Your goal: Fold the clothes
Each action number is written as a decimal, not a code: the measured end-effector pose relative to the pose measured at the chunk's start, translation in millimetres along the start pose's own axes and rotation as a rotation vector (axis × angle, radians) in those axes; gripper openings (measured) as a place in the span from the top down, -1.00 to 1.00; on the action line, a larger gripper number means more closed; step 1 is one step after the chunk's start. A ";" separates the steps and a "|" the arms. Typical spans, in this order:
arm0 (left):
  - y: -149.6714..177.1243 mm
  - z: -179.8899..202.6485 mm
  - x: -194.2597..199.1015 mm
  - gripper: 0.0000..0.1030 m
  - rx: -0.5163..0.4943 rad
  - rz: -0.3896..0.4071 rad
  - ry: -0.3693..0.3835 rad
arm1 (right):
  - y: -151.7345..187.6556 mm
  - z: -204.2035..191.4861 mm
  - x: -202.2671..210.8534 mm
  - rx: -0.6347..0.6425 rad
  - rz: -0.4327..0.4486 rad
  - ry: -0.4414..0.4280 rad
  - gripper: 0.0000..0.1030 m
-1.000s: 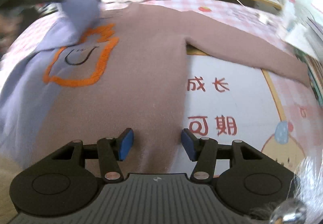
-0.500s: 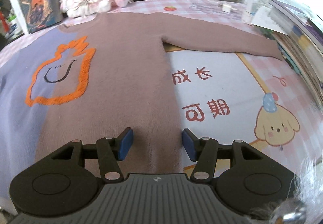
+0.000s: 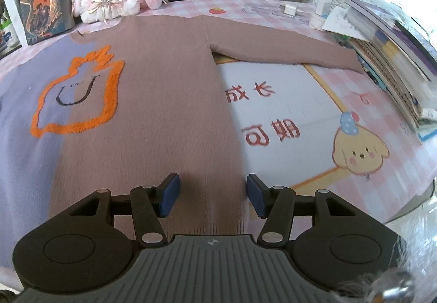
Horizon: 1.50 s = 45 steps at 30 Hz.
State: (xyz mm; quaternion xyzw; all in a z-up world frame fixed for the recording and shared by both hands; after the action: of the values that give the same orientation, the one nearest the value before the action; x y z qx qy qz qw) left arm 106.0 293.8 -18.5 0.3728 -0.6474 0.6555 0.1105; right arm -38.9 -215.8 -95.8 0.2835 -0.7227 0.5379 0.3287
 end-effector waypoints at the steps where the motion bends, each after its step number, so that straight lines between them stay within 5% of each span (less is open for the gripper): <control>1: 13.9 12.4 9.6 0.50 -0.014 -0.041 0.073 | 3.2 0.5 2.1 -0.011 0.003 -0.003 -0.01; 5: 75.7 65.5 44.4 0.50 -0.065 -0.233 0.344 | 14.9 1.7 10.3 -0.052 0.015 -0.010 -0.01; 9: 115.9 102.0 66.0 0.50 -0.131 -0.325 0.496 | 23.4 0.9 17.2 -0.065 0.022 -0.009 0.01; 18: 122.9 113.4 62.7 0.47 -0.084 -0.405 0.542 | 34.9 11.0 28.7 -0.156 0.084 -0.020 0.30; 20: 123.8 119.0 62.7 0.47 -0.075 -0.424 0.559 | 35.0 9.6 28.7 -0.153 0.087 -0.032 0.57; 22: 126.1 125.0 65.2 0.57 -0.083 -0.423 0.566 | 35.3 7.7 28.4 -0.159 0.095 -0.041 0.72; 23: 126.8 125.7 64.4 0.84 -0.083 -0.427 0.563 | 35.7 6.0 28.1 -0.161 0.100 -0.046 0.77; 45: 124.0 118.6 64.4 0.91 -0.148 -0.389 0.516 | 37.5 3.2 28.1 -0.161 0.120 -0.015 0.82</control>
State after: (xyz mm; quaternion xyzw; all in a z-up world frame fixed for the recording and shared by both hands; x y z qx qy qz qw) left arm 24.3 144.6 -86.7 0.3023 -0.5606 0.6460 0.4207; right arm -85.6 -210.8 -96.7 0.2163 -0.7817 0.4948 0.3120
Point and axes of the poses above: each gripper's, at about its wrist camera, not at the fingertips, and x roughly against the way its jaws point, z to its right, y to its underside, the point moved 6 cm from there along -x, roughly the way its jaws point, and after that the axes turned 15 degrees about -y, right-handed, at the moved point
